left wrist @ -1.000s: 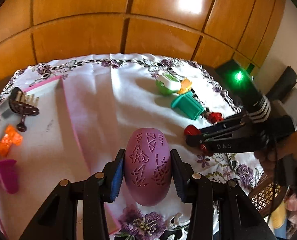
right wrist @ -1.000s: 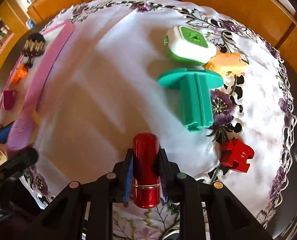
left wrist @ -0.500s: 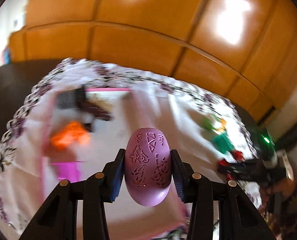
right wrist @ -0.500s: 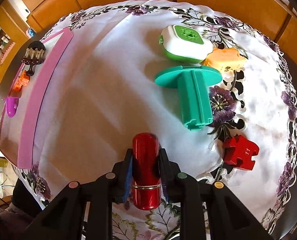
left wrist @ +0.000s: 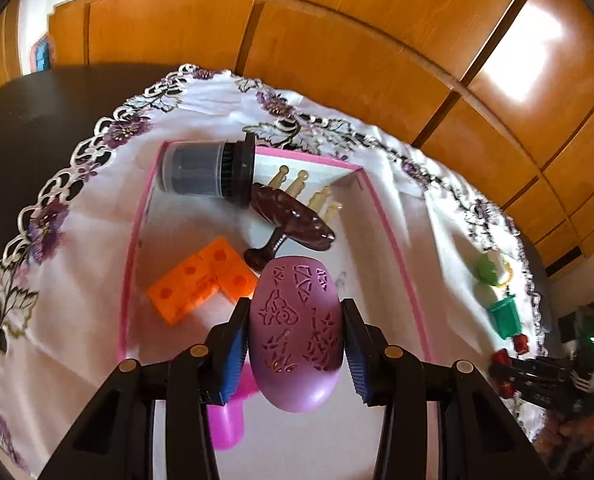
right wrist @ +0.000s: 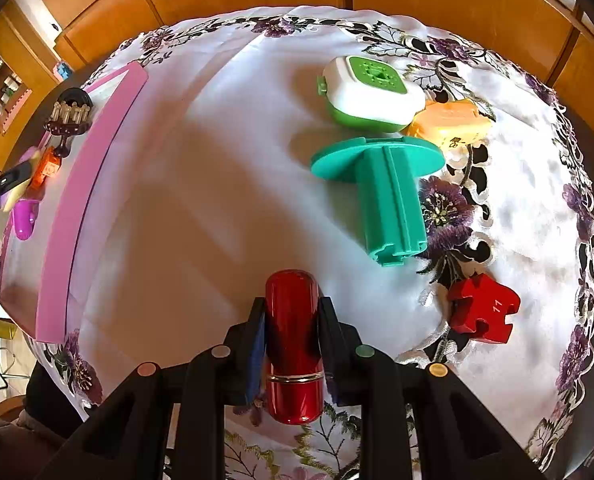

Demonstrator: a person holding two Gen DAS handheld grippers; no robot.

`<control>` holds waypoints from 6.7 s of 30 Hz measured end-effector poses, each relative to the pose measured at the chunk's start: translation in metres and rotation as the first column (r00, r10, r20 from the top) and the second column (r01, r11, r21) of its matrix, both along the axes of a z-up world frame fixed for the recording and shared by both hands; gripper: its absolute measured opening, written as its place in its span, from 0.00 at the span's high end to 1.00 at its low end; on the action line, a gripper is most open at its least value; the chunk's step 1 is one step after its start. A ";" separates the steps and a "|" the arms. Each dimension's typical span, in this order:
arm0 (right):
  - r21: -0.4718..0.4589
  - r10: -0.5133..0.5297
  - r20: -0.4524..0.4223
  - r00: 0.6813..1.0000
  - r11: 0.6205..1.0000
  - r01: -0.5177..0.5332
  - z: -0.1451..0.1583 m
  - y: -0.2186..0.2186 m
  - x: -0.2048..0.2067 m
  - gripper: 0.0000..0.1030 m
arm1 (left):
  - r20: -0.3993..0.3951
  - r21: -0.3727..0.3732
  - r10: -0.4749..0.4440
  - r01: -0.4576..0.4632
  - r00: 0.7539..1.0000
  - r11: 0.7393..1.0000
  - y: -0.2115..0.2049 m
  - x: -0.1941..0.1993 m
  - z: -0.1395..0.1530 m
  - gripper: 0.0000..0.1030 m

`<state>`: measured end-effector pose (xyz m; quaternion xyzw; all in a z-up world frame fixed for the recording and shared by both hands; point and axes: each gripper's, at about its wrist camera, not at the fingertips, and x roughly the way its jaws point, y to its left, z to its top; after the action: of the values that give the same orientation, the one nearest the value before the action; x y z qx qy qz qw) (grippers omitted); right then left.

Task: Organize rigid objects
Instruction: 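Carry the purple egg into the tray and release with the left gripper, then carry the red lipstick tube into the tray and release with the right gripper, then move both tools from the tray back toward the toys on the cloth, then grasp the teal spool with the left gripper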

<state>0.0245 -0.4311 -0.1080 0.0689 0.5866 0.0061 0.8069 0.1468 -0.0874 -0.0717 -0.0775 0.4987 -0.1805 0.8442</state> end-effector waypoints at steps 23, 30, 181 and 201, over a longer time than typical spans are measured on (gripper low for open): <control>-0.040 0.020 0.022 1.000 0.999 -0.019 -0.001 0.010 0.000 0.77 | 0.180 0.147 0.065 -0.092 0.981 0.985 0.023 -0.060 0.036 0.45; -0.084 0.033 0.042 0.999 0.996 -0.029 -0.001 0.022 -0.004 0.77 | 0.226 0.168 0.052 -0.091 0.973 0.982 0.023 -0.077 0.047 0.45; 0.227 -0.722 0.295 0.626 0.690 0.688 0.069 -0.147 -0.075 0.63 | 0.050 0.119 -0.441 0.433 0.896 0.894 -0.201 -0.095 0.032 0.39; 0.263 -0.692 0.247 0.679 0.722 0.640 0.062 -0.143 -0.061 0.62 | -0.095 0.065 -0.446 0.452 0.890 0.890 -0.331 -0.044 -0.031 0.53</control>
<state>-0.0369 -0.5746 -0.0465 0.3385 0.3759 -0.2317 0.8309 0.1029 -0.4183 -0.1030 0.0690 0.5426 -0.3461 0.7623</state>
